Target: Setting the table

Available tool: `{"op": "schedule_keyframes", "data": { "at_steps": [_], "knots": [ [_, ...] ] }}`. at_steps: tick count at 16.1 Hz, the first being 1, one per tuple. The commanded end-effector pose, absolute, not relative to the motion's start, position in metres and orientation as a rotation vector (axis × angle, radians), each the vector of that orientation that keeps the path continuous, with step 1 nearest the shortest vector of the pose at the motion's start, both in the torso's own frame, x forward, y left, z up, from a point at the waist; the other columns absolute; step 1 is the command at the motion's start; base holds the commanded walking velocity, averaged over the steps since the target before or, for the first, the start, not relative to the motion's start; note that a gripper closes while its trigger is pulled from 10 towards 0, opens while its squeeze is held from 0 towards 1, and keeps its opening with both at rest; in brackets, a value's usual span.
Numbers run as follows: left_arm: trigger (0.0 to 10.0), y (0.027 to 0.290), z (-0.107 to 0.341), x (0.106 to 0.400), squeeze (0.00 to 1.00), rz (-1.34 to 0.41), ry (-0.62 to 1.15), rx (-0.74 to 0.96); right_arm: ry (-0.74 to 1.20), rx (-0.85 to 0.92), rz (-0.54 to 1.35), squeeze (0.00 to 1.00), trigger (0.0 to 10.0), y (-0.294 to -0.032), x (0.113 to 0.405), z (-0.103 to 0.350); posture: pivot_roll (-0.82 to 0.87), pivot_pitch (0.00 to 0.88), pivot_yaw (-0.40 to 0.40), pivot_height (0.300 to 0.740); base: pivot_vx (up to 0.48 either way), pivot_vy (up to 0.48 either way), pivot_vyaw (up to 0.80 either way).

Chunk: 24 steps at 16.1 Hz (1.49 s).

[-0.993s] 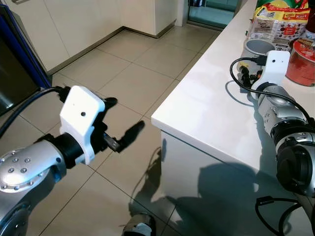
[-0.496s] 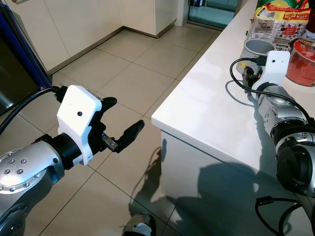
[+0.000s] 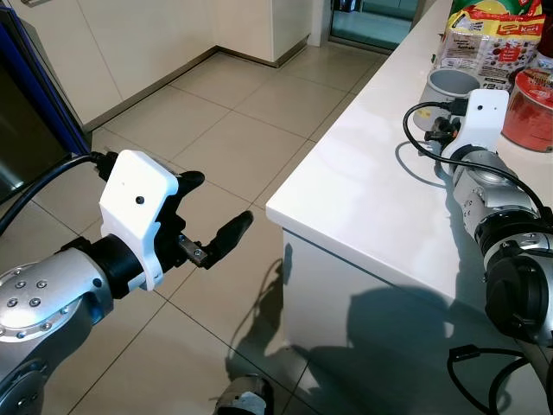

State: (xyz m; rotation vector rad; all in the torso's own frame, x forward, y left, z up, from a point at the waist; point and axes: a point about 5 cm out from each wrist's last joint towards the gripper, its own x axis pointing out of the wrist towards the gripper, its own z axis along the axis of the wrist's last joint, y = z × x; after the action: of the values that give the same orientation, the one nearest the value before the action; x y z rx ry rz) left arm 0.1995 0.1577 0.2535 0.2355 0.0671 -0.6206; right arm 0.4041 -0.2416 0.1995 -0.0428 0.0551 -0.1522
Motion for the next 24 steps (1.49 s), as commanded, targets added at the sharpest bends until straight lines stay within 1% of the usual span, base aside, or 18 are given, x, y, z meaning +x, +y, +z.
{"op": "schedule_keyframes", "data": {
  "at_steps": [1, 5, 6, 7, 10, 11, 12, 13, 15, 16, 17, 18, 19, 20, 21, 22, 23, 24],
  "knots": [
    [10.0, 0.156, 0.256, 0.200, 0.00, -0.629, 0.049, 0.243, 0.033, -0.038, -0.142, 0.00, 0.0, -0.237, 0.408, 0.212, 0.48, 0.077, 0.030, 0.740, 0.000, 0.000, 0.00],
    [10.0, 0.156, 0.257, 0.215, 0.00, -0.592, 0.012, 0.235, -0.001, -0.033, -0.126, 0.00, 0.0, -0.232, 0.411, 0.221, 0.45, 0.030, 0.019, 0.740, 0.000, 0.000, 0.00],
    [10.0, 0.154, 0.255, 0.222, 0.00, -0.585, 0.002, 0.224, -0.016, -0.021, -0.126, 0.00, 0.0, -0.232, 0.412, 0.225, 0.40, 0.000, 0.025, 0.740, 0.000, 0.000, 0.00],
    [10.0, 0.153, 0.254, 0.225, 0.00, -0.586, -0.003, 0.218, -0.025, -0.013, -0.126, 0.00, 0.0, -0.231, 0.412, 0.226, 0.39, 0.000, 0.027, 0.740, 0.000, 0.000, 0.00],
    [10.0, 0.142, 0.247, 0.244, 0.00, -0.586, -0.032, 0.181, -0.111, 0.054, -0.126, 0.00, 0.0, -0.234, 0.413, 0.241, 0.26, 0.000, 0.057, 0.740, 0.000, 0.000, 0.00],
    [10.0, 0.142, 0.242, 0.251, 0.00, -0.533, -0.038, 0.181, -0.158, 0.065, -0.110, 0.00, 0.0, -0.233, 0.412, 0.245, 0.23, 0.000, 0.059, 0.740, 0.000, 0.000, 0.00],
    [10.0, 0.145, 0.233, 0.259, 0.00, -0.442, -0.032, 0.165, -0.216, 0.095, -0.094, 0.00, 0.0, -0.231, 0.411, 0.248, 0.18, 0.000, 0.061, 0.740, 0.000, 0.000, 0.00],
    [10.0, 0.149, 0.224, 0.265, 0.00, -0.367, -0.020, 0.119, -0.277, 0.158, -0.091, 0.00, 0.0, -0.231, 0.408, 0.248, 0.13, 0.000, 0.066, 0.740, 0.000, 0.000, 0.00],
    [10.0, 0.151, 0.218, 0.270, 0.00, -0.330, -0.011, 0.094, -0.327, 0.175, -0.085, 0.00, 0.0, -0.229, 0.406, 0.247, 0.08, 0.000, 0.064, 0.740, 0.000, 0.000, 0.00],
    [10.0, 0.149, 0.207, 0.280, 0.00, -0.291, -0.015, 0.098, -0.433, 0.159, -0.038, 0.00, 0.0, -0.210, 0.389, 0.245, 0.00, 0.000, 0.048, 0.740, 0.000, 0.000, 0.00],
    [10.0, 0.148, 0.205, 0.281, 0.00, -0.274, -0.020, 0.106, -0.461, 0.160, -0.020, 0.00, 0.0, -0.201, 0.377, 0.245, -0.01, 0.000, 0.047, 0.740, 0.000, 0.000, 0.00],
    [10.0, 0.147, 0.205, 0.280, 0.00, -0.248, -0.045, 0.106, -0.496, 0.154, 0.005, 0.00, 0.0, -0.187, 0.355, 0.247, -0.02, 0.000, 0.046, 0.740, 0.000, 0.000, 0.00],
    [10.0, 0.144, 0.203, 0.280, 0.00, -0.247, -0.065, 0.094, -0.522, 0.148, 0.020, 0.00, 0.0, -0.177, 0.336, 0.246, -0.03, 0.000, 0.025, 0.740, 0.000, 0.000, 0.00],
    [10.0, 0.142, 0.202, 0.279, 0.00, -0.252, -0.069, 0.091, -0.531, 0.148, 0.024, 0.00, 0.0, -0.174, 0.328, 0.245, -0.02, 0.000, 0.023, 0.740, 0.000, 0.000, 0.00],
    [10.0, 0.139, 0.200, 0.279, 0.00, -0.259, -0.081, 0.118, -0.539, 0.156, 0.027, 0.00, 0.0, -0.170, 0.313, 0.243, -0.01, 0.000, 0.019, 0.740, 0.000, 0.000, 0.00],
    [10.0, 0.134, 0.198, 0.279, 0.00, -0.295, -0.095, 0.145, -0.521, 0.118, 0.047, 0.00, 0.0, -0.162, 0.289, 0.230, -0.02, 0.000, 0.026, 0.740, 0.000, 0.000, 0.00],
    [10.0, 0.131, 0.197, 0.279, 0.00, -0.320, -0.101, 0.153, -0.507, 0.089, 0.051, 0.00, 0.0, -0.159, 0.277, 0.226, -0.03, 0.000, 0.030, 0.740, 0.000, 0.000, 0.00],
    [10.0, 0.130, 0.198, 0.280, 0.00, -0.324, -0.105, 0.156, -0.507, 0.084, 0.052, 0.00, 0.0, -0.158, 0.272, 0.225, -0.03, 0.000, 0.032, 0.740, 0.000, 0.000, 0.00]
  ]
}}
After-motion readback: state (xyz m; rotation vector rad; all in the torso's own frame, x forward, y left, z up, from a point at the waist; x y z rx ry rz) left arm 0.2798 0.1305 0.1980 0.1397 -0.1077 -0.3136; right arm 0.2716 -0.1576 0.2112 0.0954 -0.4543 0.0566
